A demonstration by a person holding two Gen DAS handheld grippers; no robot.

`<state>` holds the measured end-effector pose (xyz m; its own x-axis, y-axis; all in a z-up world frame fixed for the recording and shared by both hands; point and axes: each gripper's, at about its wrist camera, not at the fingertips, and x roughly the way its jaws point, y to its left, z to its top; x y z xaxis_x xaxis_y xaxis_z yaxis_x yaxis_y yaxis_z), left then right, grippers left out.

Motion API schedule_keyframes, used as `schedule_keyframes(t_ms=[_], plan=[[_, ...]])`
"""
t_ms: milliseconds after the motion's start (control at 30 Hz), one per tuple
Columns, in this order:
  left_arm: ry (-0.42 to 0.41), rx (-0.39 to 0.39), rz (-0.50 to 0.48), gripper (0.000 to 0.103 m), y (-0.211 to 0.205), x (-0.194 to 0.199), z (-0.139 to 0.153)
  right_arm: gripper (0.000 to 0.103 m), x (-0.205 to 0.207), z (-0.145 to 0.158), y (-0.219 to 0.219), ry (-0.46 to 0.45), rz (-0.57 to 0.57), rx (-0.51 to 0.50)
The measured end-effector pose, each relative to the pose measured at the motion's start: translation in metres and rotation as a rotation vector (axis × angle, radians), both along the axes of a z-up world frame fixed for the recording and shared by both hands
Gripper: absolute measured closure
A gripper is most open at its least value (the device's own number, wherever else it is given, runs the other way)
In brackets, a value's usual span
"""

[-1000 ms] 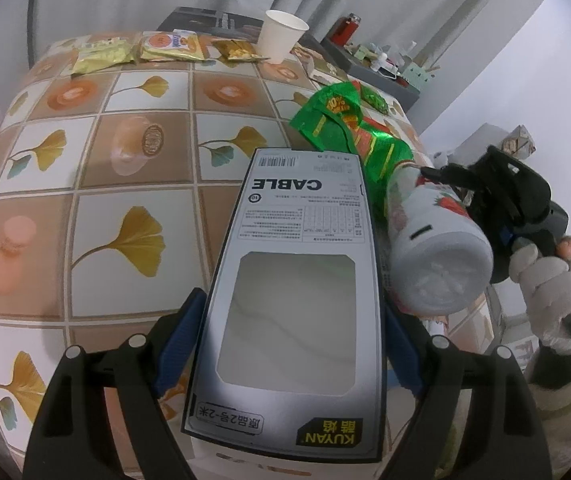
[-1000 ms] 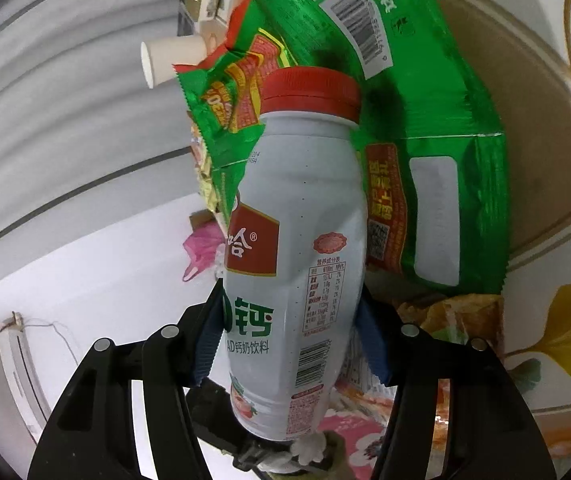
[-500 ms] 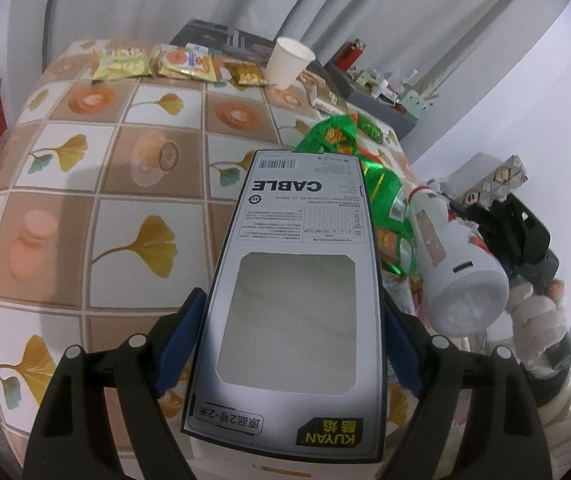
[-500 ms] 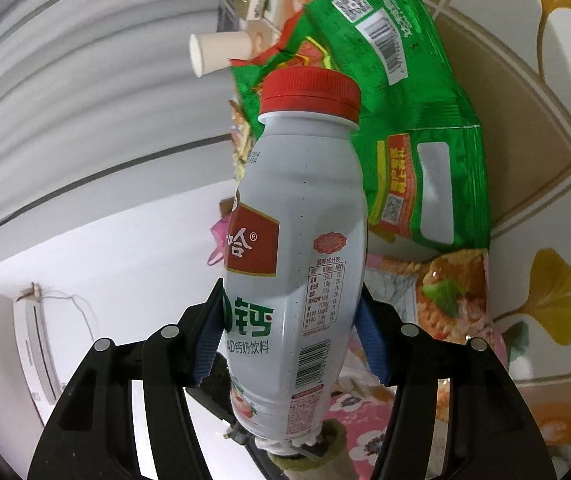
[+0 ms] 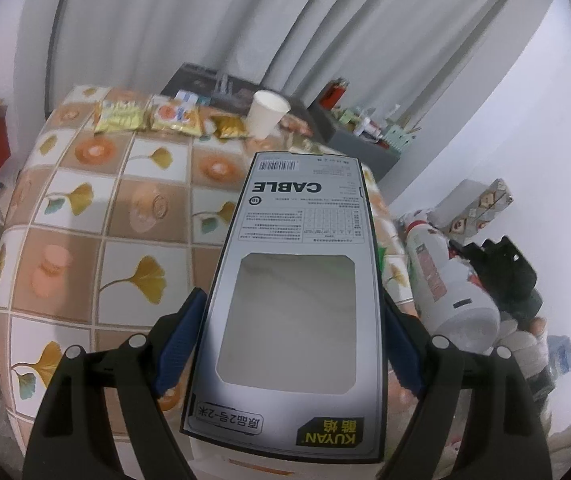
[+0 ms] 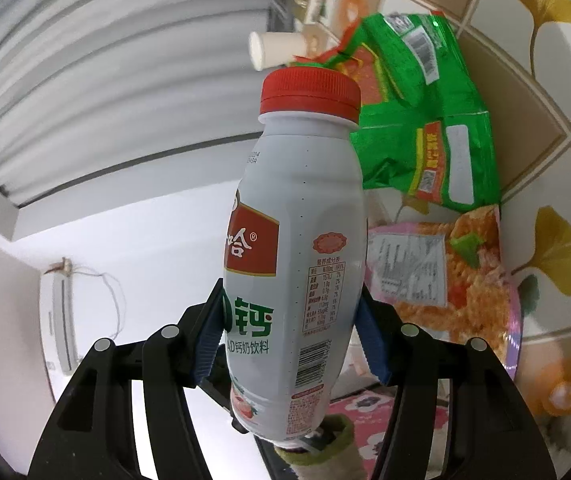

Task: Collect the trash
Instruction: 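Carry the CABLE box and white bottle over the blue wastebasket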

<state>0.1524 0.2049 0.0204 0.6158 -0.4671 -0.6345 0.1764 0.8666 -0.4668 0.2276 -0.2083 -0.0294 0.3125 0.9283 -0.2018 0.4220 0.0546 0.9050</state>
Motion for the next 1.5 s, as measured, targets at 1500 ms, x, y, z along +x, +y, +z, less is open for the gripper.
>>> schedule_keyframes(t_ms=[1500], plan=[[0.081, 0.088, -0.693, 0.023, -0.441, 0.025, -0.021, 0.047, -0.298, -0.038, -0.302, 0.061, -0.718, -0.092]])
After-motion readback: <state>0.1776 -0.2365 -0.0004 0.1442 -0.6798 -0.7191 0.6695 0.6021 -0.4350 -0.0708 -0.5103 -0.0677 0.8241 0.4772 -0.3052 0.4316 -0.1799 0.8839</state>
